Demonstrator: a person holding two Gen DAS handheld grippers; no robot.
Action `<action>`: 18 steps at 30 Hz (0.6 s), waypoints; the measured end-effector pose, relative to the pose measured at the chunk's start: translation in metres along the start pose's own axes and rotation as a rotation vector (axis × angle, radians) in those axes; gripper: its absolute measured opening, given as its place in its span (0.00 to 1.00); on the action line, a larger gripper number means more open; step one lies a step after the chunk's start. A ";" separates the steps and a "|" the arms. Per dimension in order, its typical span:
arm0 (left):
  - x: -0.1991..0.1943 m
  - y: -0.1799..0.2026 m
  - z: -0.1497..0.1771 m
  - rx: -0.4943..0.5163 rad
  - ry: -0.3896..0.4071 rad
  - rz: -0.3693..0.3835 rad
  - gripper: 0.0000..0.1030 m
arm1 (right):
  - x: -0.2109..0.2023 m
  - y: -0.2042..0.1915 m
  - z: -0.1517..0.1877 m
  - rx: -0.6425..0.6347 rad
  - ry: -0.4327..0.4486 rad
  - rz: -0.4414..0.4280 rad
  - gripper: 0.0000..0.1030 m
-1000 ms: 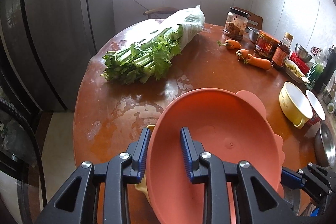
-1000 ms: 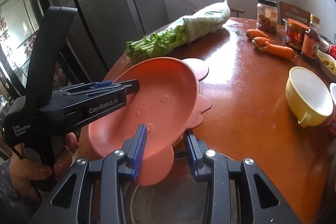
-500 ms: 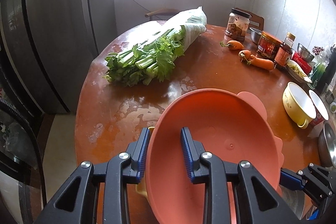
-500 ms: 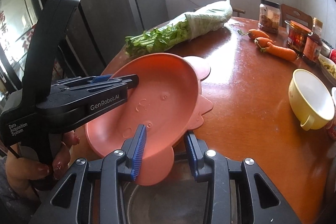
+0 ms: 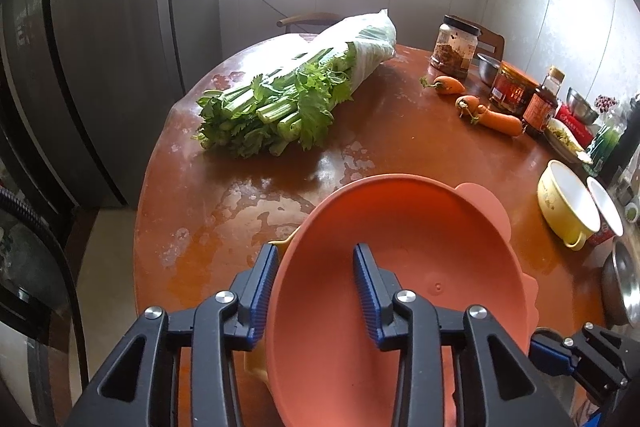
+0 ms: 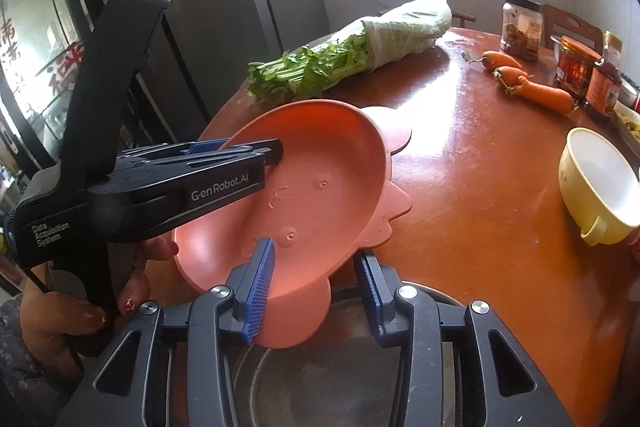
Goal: Organize plates and bowls
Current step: 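Lift the pink pig plate with the left gripper and carry it over the tray, then lower the pink pig plate onto the table beside the silver tray and open the left gripper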
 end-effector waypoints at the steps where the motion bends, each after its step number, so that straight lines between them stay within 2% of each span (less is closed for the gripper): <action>1: 0.000 -0.001 0.000 -0.005 -0.003 0.004 0.39 | 0.000 0.000 0.000 -0.002 0.000 -0.001 0.44; 11: -0.001 -0.004 -0.001 -0.014 -0.005 0.009 0.39 | -0.004 -0.004 0.000 0.023 0.013 -0.048 0.46; 18: -0.011 -0.003 -0.005 -0.013 0.021 0.014 0.40 | -0.015 -0.001 -0.002 0.021 0.040 -0.027 0.49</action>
Point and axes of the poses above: each gripper's, at about its wrist camera, not at the fingertips, and x roughly the way its jaws point, y to its right, z to its underside, the point moved 5 cm from there along x, roughly the way its jaws point, and after that the axes turned 15 degrees about -x, right-handed, at the moved point
